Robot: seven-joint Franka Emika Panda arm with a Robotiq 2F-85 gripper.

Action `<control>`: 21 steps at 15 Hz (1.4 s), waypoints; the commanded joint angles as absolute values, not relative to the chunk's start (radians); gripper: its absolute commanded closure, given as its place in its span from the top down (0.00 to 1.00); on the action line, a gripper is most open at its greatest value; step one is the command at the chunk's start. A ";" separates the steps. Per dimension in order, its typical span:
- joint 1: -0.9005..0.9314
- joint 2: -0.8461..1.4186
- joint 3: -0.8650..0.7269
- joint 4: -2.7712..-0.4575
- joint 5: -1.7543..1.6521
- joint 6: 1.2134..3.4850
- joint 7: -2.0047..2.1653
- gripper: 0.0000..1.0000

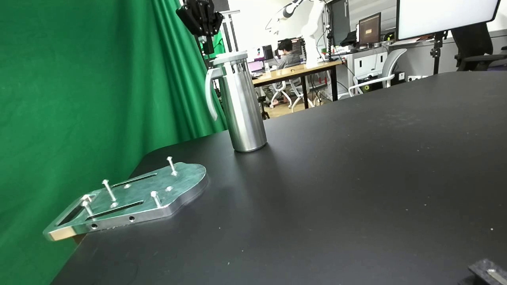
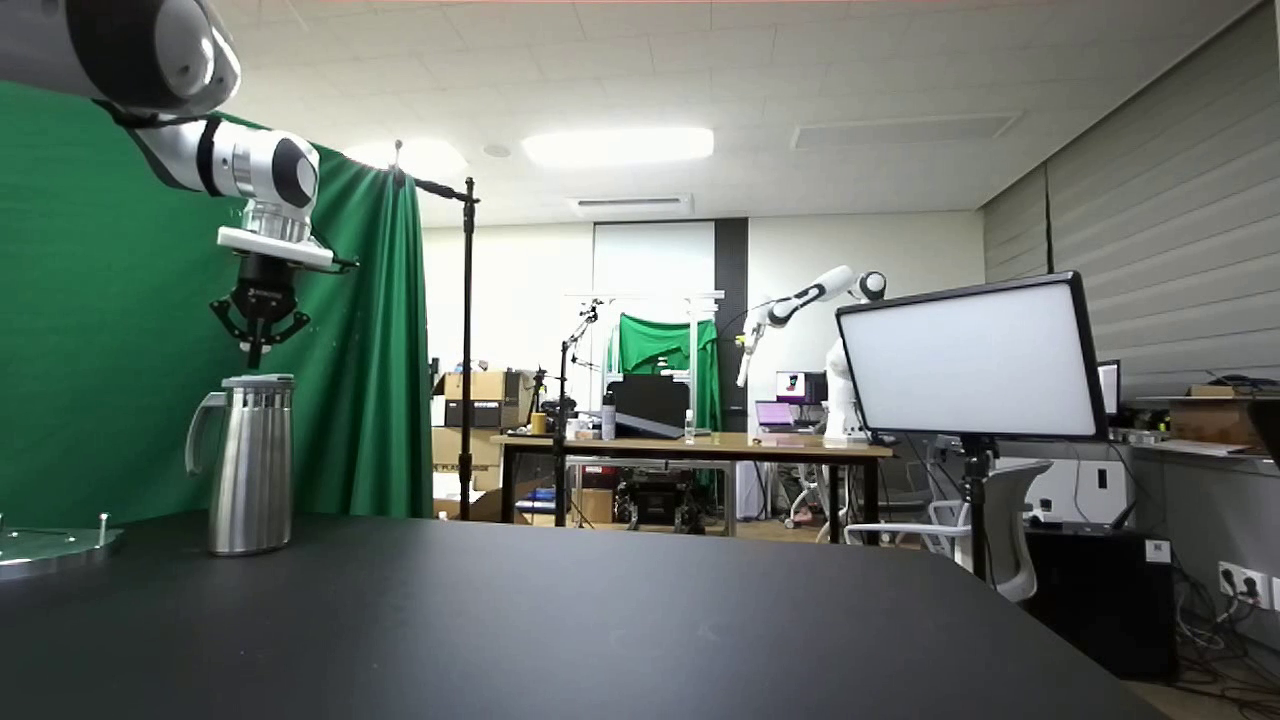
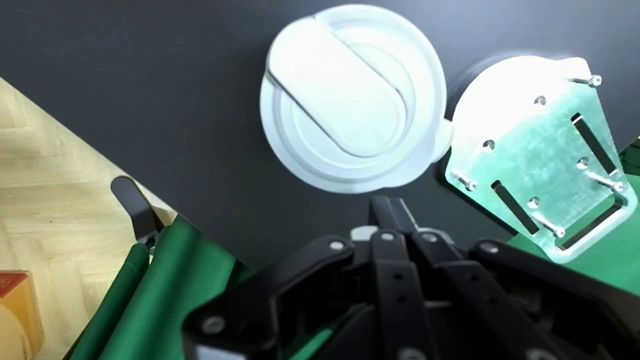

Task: Press the button on the lid to open the drinking hole of the bottle

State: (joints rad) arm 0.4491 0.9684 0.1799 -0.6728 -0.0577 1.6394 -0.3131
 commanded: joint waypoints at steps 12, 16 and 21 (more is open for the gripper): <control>0.448 0.980 0.177 -0.664 -0.055 1.622 -0.295 0.00; 0.446 0.973 0.179 -0.668 -0.051 1.621 -0.290 0.00; 0.443 0.967 0.183 -0.660 -0.043 1.619 -0.284 0.00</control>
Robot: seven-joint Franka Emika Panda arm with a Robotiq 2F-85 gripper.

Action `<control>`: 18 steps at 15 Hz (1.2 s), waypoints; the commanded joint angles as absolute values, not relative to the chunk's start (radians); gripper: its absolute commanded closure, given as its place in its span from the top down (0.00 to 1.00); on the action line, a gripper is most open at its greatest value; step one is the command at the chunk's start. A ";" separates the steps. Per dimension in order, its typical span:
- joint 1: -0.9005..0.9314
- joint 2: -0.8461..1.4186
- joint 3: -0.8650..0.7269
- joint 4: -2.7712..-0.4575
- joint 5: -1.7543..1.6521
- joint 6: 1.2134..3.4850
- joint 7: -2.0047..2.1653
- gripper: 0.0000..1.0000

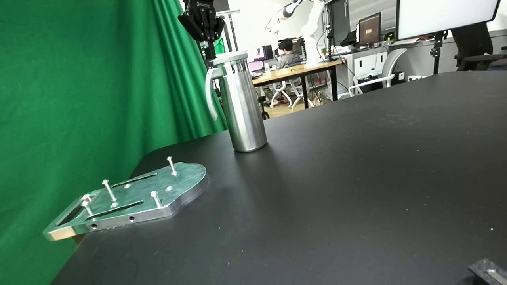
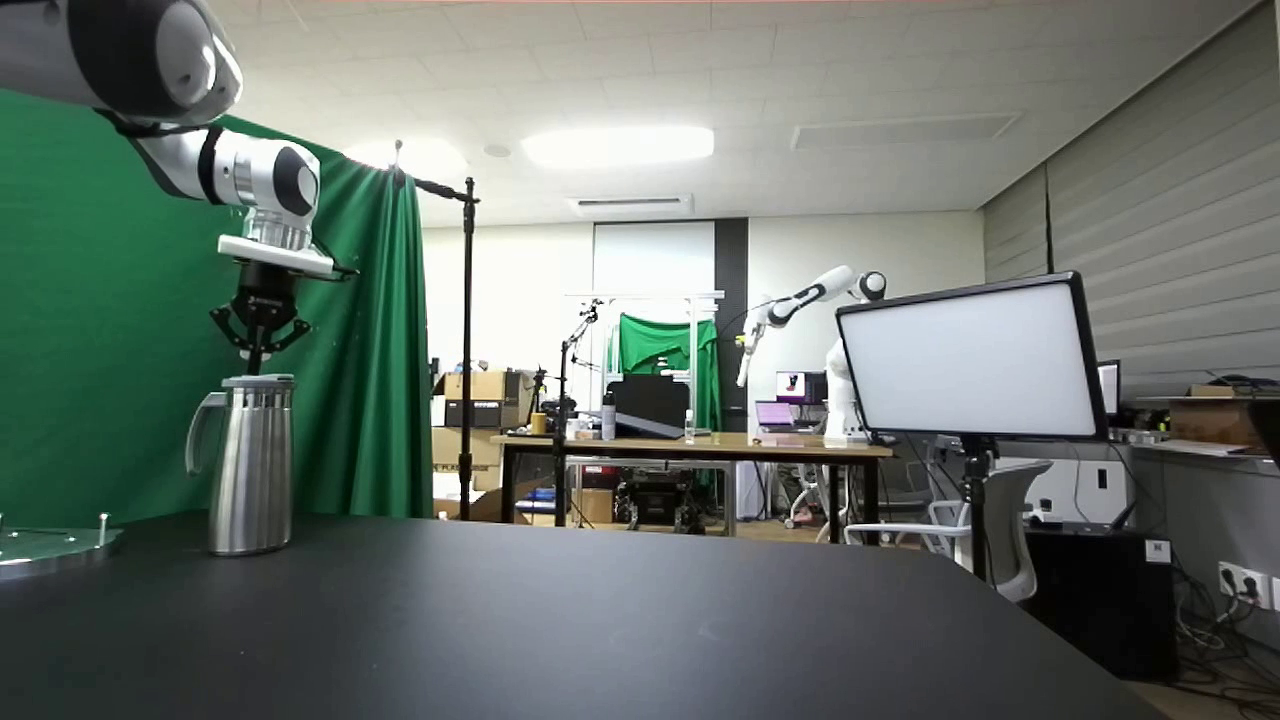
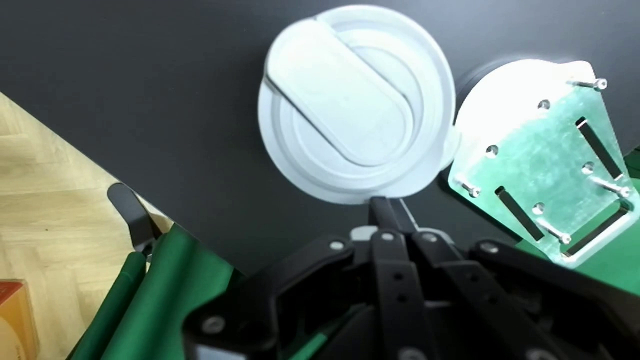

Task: Press the button on the lid to open the drinking hole of the bottle

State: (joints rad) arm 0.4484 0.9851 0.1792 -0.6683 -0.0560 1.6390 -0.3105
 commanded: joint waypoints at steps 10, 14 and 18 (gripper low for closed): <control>0.447 0.934 0.169 -0.678 -0.054 1.572 -0.256 0.00; 0.447 0.937 0.168 -0.678 -0.052 1.562 -0.251 0.00; 0.449 0.941 0.166 -0.677 -0.055 1.542 -0.242 0.00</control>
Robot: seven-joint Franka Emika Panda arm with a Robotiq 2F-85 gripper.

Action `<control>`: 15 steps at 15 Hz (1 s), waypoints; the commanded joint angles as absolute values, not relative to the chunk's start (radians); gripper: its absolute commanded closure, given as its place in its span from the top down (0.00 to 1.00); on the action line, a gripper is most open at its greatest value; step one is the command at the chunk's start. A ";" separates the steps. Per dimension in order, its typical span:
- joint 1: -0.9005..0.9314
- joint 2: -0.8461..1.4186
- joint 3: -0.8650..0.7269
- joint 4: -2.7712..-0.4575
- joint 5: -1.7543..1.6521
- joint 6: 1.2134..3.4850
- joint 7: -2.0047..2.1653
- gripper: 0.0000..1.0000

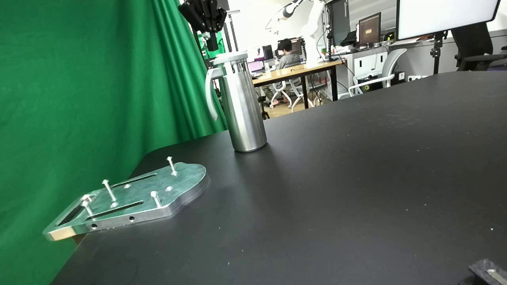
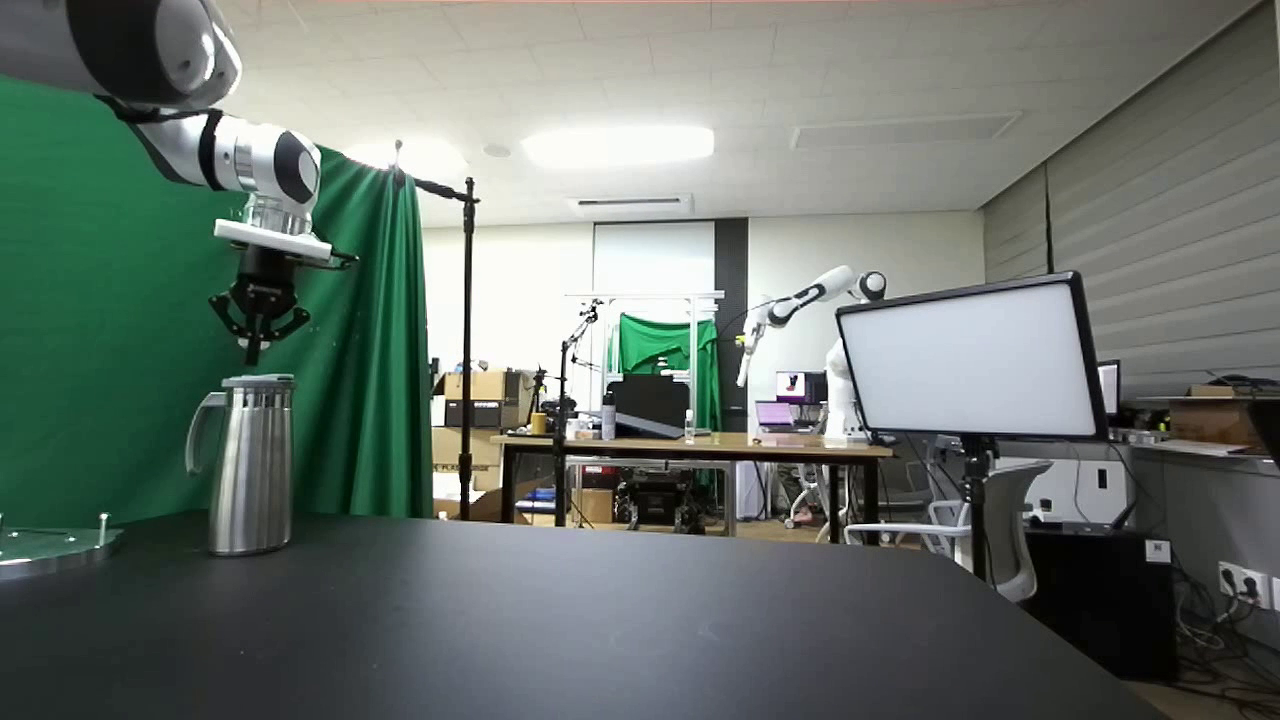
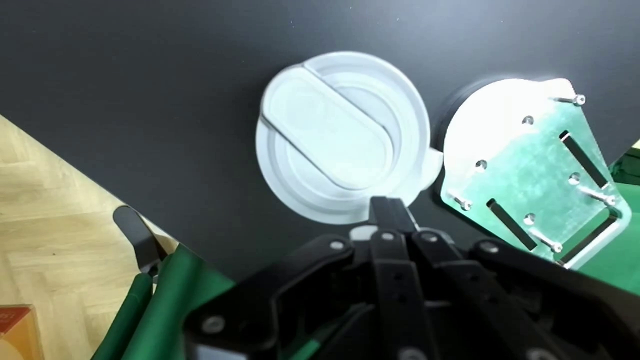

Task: Press the button on the lid to open the drinking hole of the bottle

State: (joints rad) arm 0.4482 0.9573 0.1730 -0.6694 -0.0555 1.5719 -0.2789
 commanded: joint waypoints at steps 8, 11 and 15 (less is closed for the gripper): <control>0.451 0.949 0.156 -0.671 -0.058 1.483 -0.231 0.00; 0.450 0.953 0.158 -0.671 -0.055 1.485 -0.235 0.00; 0.450 0.958 0.160 -0.668 -0.052 1.492 -0.236 0.00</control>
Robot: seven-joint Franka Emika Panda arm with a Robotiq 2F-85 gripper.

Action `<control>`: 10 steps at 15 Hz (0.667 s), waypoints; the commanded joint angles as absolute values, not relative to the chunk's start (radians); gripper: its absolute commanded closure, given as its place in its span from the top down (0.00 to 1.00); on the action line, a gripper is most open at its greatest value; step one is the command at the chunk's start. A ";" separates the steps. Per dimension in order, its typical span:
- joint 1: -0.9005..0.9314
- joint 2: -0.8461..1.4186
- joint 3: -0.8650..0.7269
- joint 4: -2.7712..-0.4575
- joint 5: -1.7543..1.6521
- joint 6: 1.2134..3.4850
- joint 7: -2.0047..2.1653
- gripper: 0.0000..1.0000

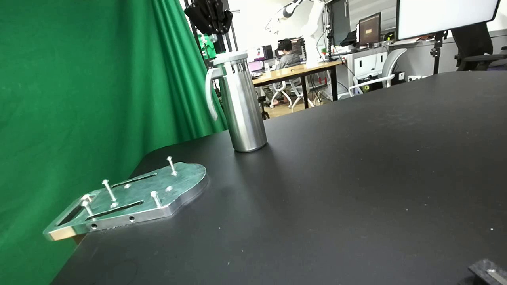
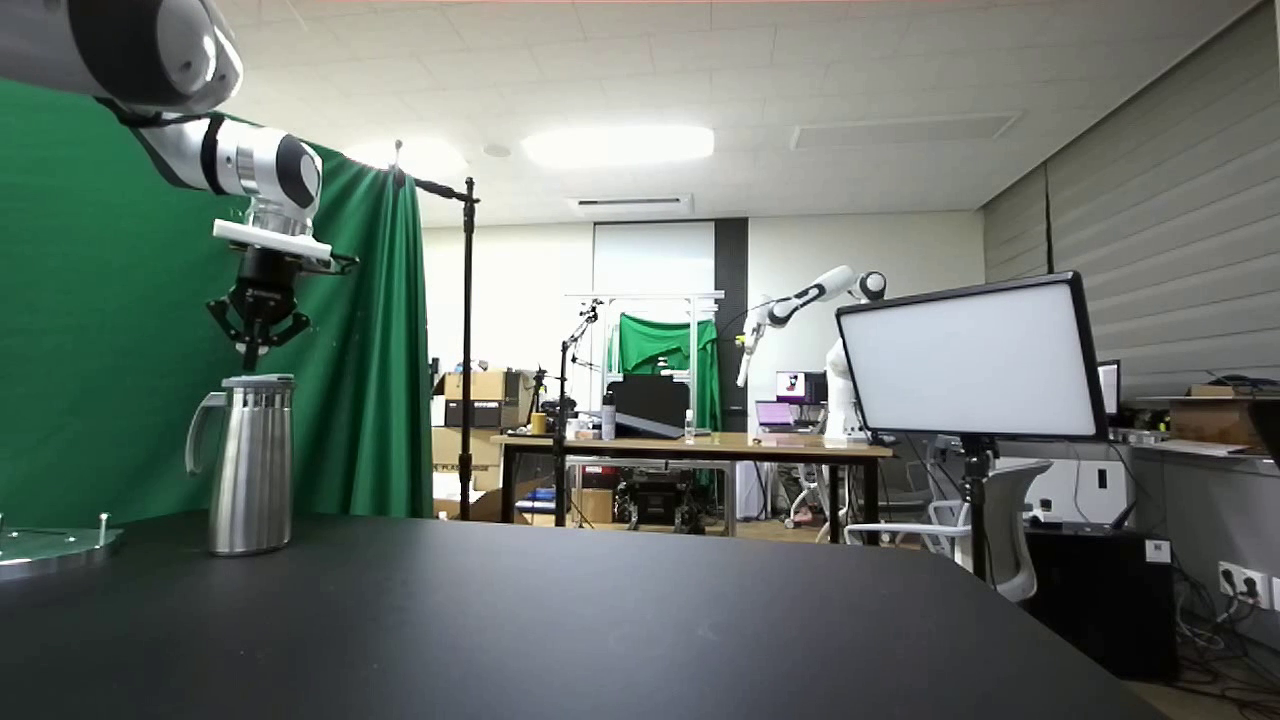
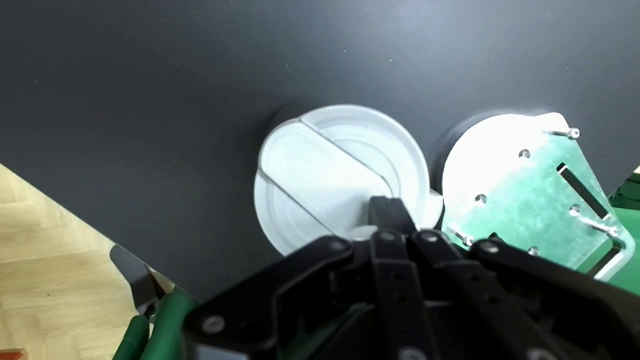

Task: Press the button on the lid to open the drinking hole of the bottle

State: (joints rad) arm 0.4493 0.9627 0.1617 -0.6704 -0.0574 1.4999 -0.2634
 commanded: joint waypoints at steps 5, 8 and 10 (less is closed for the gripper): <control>0.451 0.972 0.160 -0.670 -0.053 1.495 -0.240 0.00; 0.452 0.978 0.160 -0.670 -0.053 1.497 -0.242 0.00; 0.451 0.982 0.160 -0.669 -0.053 1.495 -0.243 0.00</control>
